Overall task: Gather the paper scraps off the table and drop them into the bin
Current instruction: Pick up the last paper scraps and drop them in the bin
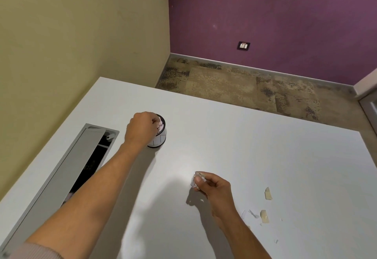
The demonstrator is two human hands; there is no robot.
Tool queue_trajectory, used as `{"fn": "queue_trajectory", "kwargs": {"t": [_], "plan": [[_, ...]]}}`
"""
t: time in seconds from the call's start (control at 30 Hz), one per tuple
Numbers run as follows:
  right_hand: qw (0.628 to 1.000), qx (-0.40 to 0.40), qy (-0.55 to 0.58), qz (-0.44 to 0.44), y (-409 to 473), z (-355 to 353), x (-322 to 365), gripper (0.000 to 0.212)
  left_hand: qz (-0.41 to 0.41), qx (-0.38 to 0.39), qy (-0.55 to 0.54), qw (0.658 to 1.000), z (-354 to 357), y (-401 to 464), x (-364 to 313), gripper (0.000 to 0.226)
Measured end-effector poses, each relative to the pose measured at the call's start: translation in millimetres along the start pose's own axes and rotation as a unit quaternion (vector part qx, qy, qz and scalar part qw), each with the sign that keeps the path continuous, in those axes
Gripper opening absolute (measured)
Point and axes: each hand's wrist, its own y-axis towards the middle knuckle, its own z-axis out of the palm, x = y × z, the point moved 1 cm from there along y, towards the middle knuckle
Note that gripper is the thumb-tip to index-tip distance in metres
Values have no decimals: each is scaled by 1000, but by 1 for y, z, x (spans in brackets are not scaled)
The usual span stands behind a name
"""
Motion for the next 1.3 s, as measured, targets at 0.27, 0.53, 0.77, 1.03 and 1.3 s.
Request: {"fn": "queue_trajectory", "kwargs": {"t": [0.27, 0.53, 0.77, 1.03, 1.3], "plan": [[999, 11, 32, 21, 12, 33, 15, 8, 58, -118, -91, 987, 44, -116, 44, 18], [999, 34, 15, -26, 60, 89, 45, 8, 111, 38, 10, 993, 114, -181, 86, 57], [979, -24, -171, -106, 102, 132, 74, 8, 131, 53, 71, 987, 124, -179, 92, 59], [848, 60, -480, -215, 119, 161, 85, 40, 140, 44, 81, 986, 127, -179, 94, 57], [818, 111, -509, -245, 118, 163, 82, 56, 147, 27, 72, 986, 128, -179, 95, 56]]}}
